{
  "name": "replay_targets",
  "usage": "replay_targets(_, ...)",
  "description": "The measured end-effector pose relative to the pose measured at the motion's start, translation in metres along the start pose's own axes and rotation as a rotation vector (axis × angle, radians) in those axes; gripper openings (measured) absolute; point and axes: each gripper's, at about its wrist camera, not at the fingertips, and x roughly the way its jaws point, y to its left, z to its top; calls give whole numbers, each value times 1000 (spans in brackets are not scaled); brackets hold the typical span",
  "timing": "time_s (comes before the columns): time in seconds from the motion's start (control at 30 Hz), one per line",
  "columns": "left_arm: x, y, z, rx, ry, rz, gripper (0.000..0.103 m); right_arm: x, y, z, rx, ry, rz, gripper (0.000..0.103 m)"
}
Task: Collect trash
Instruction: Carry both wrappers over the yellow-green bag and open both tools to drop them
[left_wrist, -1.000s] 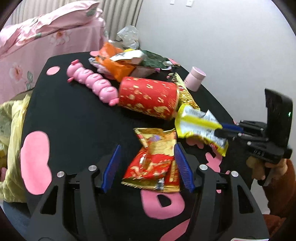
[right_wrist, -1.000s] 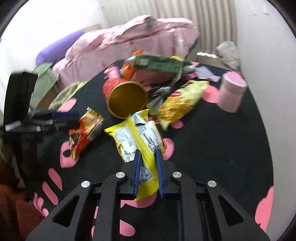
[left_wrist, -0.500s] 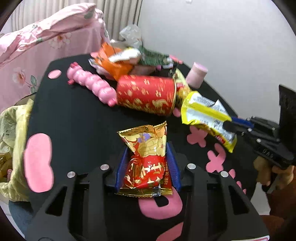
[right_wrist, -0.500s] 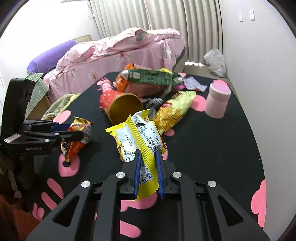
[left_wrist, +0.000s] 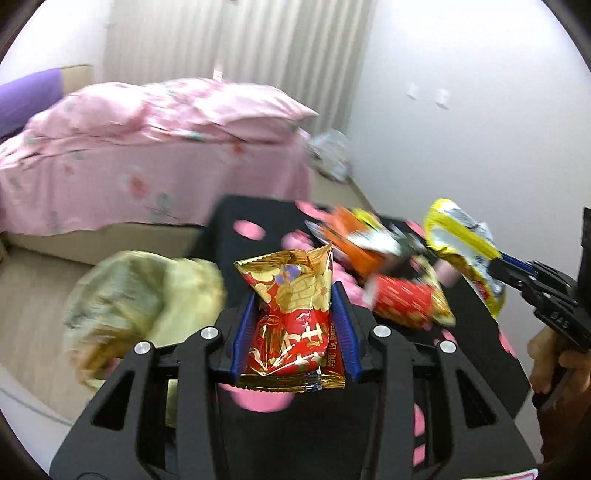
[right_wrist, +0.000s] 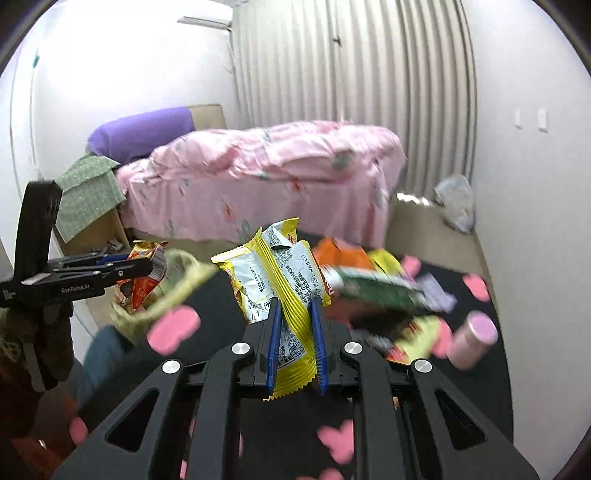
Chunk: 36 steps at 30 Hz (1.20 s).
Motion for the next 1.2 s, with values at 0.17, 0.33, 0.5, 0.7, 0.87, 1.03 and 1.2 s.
replay_targets(0.17, -25, 56, 12, -63, -63, 112, 39, 29, 44, 37, -46, -2, 70, 16)
replay_targets(0.33, -37, 99, 12, -120, -85, 189, 39, 57, 95, 61, -141, 4, 104, 16)
replay_targets(0.5, -36, 123, 8, -177, -105, 233, 39, 88, 131, 71, -203, 33, 118, 16)
replay_targets(0.7, -26, 131, 2, -192, -106, 276, 39, 112, 142, 77, -181, 66, 128, 16)
replay_targets(0.87, -18, 144, 0, -237, -104, 302, 39, 133, 147, 74, -152, 98, 148, 16)
replay_targets(1.03, -2, 154, -5, -269, -76, 320, 39, 164, 157, 61, -159, 162, 192, 16)
replay_targets(1.2, 12, 165, -18, -301, -41, 329, 39, 195, 160, 49, -138, 211, 241, 16)
